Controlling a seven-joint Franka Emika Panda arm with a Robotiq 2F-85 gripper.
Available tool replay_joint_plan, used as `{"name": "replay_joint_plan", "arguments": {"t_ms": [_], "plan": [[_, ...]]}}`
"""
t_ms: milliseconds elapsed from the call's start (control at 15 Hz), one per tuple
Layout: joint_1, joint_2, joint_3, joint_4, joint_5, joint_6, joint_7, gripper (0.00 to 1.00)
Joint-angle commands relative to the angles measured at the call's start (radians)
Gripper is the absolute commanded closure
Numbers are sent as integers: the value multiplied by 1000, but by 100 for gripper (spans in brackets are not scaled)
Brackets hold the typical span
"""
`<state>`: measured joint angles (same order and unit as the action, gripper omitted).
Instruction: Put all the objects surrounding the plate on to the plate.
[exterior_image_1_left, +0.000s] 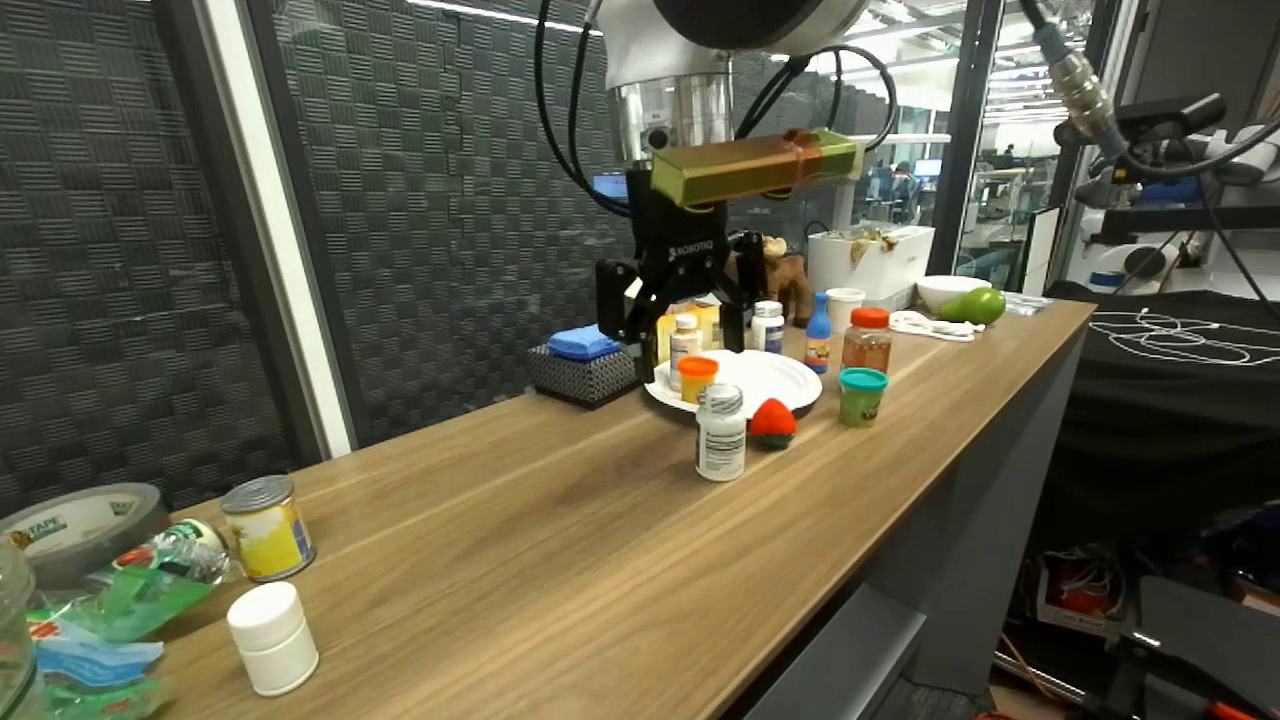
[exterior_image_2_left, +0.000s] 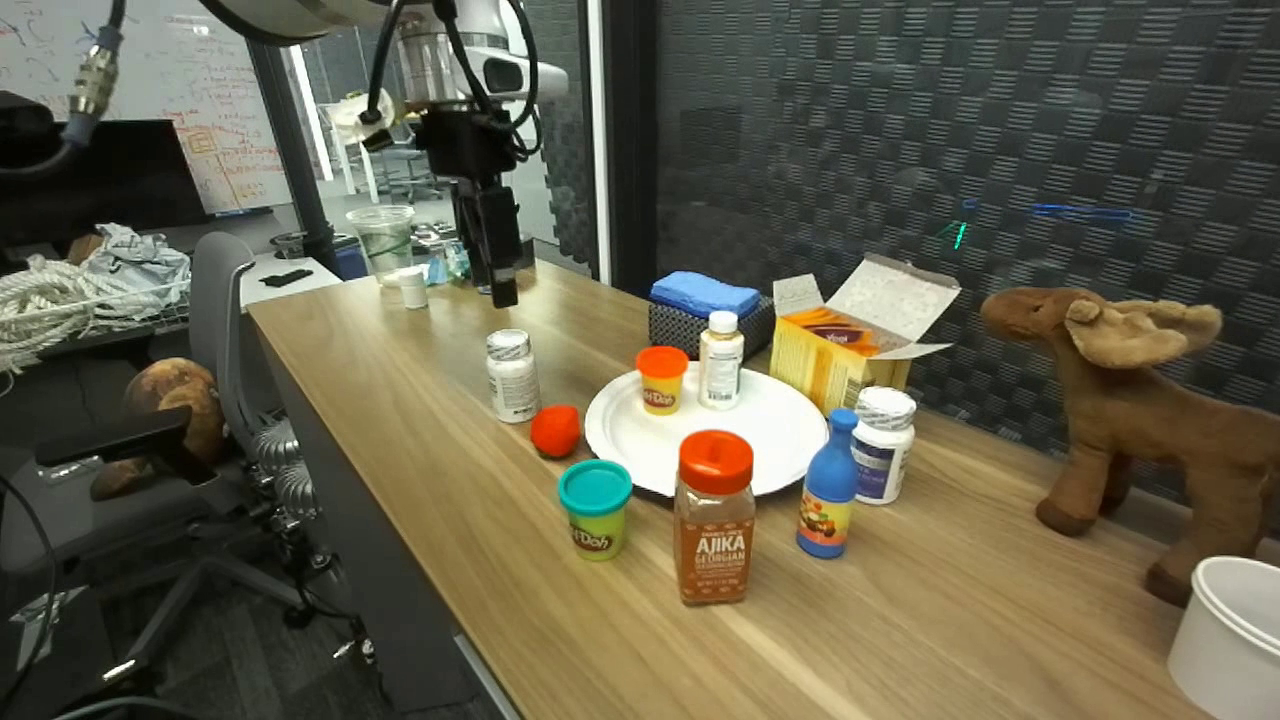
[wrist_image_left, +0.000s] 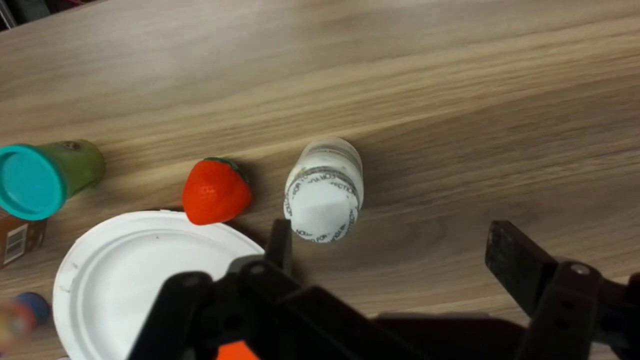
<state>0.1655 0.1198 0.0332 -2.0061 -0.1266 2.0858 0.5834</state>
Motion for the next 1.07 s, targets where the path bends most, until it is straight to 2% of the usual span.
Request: {"name": "replay_joint_plan", "arguments": {"t_ms": [0, 267, 733, 1000], "plan": [[-37, -58, 1, -100, 21, 115, -31, 0], [-77, -44, -10, -110, 57, 191, -99, 0], [-106, -38, 3, -128, 269, 188, -281, 0], [-98, -32, 0, -140, 248, 159, -250, 0]]}}
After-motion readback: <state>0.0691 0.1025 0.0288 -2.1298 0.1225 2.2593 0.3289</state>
